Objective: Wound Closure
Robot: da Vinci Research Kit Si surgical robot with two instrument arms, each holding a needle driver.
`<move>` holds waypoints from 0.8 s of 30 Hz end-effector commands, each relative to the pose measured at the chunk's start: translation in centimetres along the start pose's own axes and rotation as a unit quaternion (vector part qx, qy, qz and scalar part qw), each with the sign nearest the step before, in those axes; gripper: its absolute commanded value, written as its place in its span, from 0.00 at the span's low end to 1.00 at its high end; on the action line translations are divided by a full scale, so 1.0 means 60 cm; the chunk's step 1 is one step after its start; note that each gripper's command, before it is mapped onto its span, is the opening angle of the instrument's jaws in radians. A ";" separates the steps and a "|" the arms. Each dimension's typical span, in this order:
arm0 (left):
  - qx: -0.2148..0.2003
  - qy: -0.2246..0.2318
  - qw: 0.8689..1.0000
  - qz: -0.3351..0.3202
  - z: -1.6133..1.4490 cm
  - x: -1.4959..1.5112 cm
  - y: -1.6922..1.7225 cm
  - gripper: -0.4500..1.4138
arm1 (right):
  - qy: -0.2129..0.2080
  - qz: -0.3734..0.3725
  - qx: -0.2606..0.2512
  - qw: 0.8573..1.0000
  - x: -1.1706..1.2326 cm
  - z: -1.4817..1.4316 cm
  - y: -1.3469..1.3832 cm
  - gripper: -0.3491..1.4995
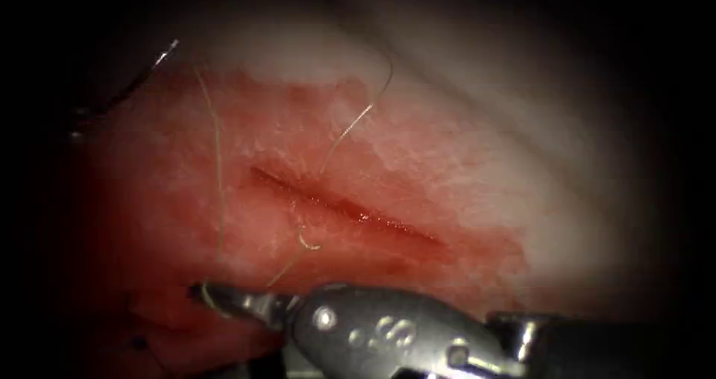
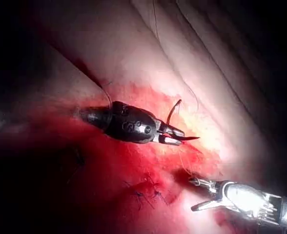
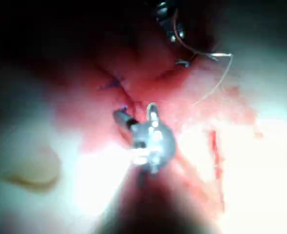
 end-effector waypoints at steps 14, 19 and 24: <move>0.032 -0.001 0.999 -0.003 -0.0060 0.0008 -0.0026 0.05 | -0.005 -0.053 -0.066 0.996 -0.0059 -0.0081 0.0100 0.80; 0.033 0.002 0.999 -0.004 -0.0059 0.0010 -0.0026 0.05 | -0.012 -0.030 -0.104 0.994 -0.0118 -0.0039 0.0182 0.78; 0.032 0.003 0.999 -0.003 -0.0053 0.0009 -0.0023 0.05 | -0.008 -0.010 -0.096 0.995 -0.0156 0.0007 0.0221 0.75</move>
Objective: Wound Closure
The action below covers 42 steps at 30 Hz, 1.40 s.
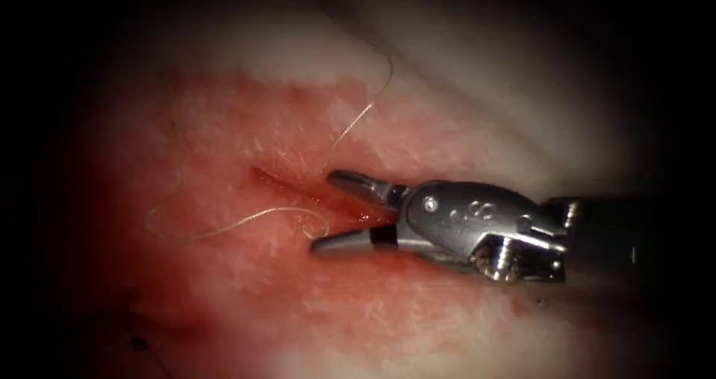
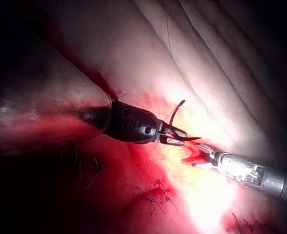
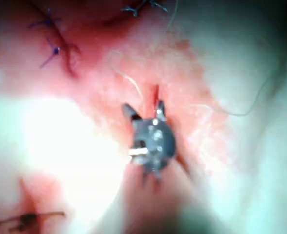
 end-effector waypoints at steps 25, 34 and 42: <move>-0.004 0.009 1.000 0.007 0.0064 -0.0051 0.0029 0.05 | -0.018 0.011 0.132 0.991 0.0125 -0.0062 -0.0274 0.00; -0.005 0.010 1.000 0.007 0.0064 -0.0051 0.0030 0.05 | 0.010 0.007 0.193 0.981 0.0180 -0.0052 -0.0369 0.00; -0.007 0.010 1.000 0.007 0.0061 -0.0051 0.0028 0.05 | 0.053 -0.024 0.135 0.989 0.0209 -0.0093 -0.0307 0.87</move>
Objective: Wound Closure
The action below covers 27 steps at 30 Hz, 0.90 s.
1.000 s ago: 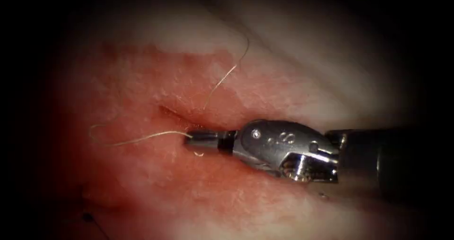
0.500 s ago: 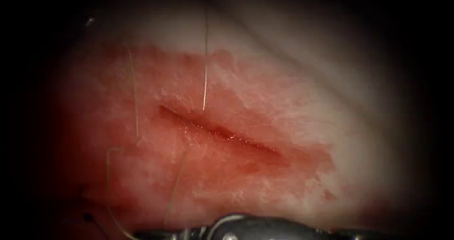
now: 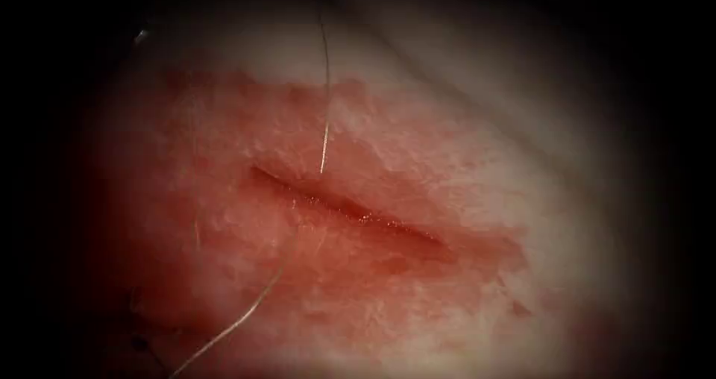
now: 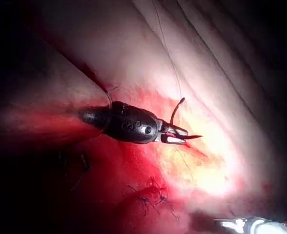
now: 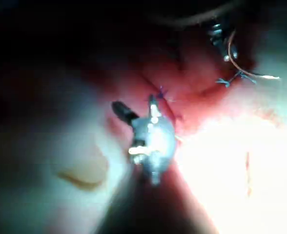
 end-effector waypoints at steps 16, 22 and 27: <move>-0.003 0.001 1.000 -0.001 0.0001 -0.0010 0.0002 0.05 | -0.012 -0.086 -0.053 0.995 -0.0122 -0.0082 0.0189 0.85; -0.004 0.000 1.000 0.000 0.0000 -0.0013 0.0001 0.05 | -0.028 -0.144 -0.070 0.987 -0.0195 -0.0025 0.0243 0.85; -0.004 0.000 1.000 0.000 0.0002 -0.0014 0.0001 0.05 | -0.035 -0.164 -0.083 0.982 -0.0238 0.0028 0.0260 0.85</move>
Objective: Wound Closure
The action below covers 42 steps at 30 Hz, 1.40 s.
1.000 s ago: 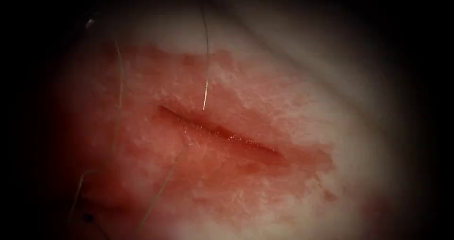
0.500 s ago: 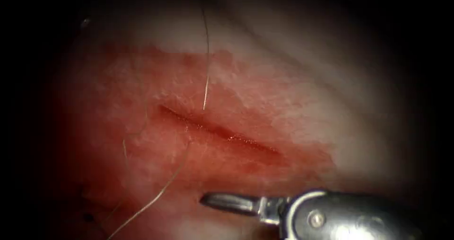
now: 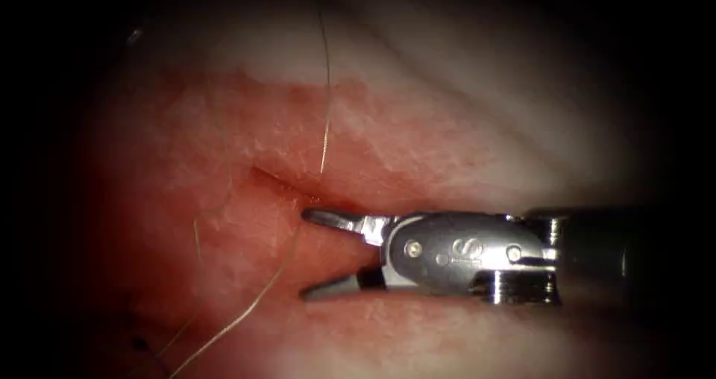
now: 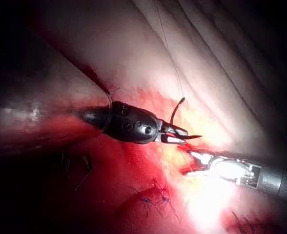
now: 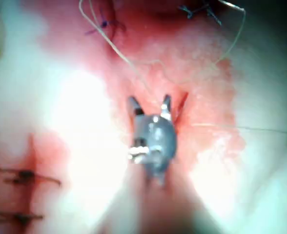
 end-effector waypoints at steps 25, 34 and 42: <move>0.000 0.000 1.000 -0.008 0.0010 -0.0013 0.0008 0.05 | 0.010 0.018 0.083 0.996 0.0147 -0.0047 -0.0170 0.00; 0.000 -0.001 1.000 -0.008 0.0010 -0.0013 0.0008 0.05 | 0.036 0.024 0.139 0.989 0.0265 -0.0053 -0.0291 0.00; 0.000 -0.002 1.000 -0.008 0.0010 -0.0013 0.0009 0.05 | 0.062 0.044 0.107 0.991 0.0281 -0.0077 -0.0267 0.71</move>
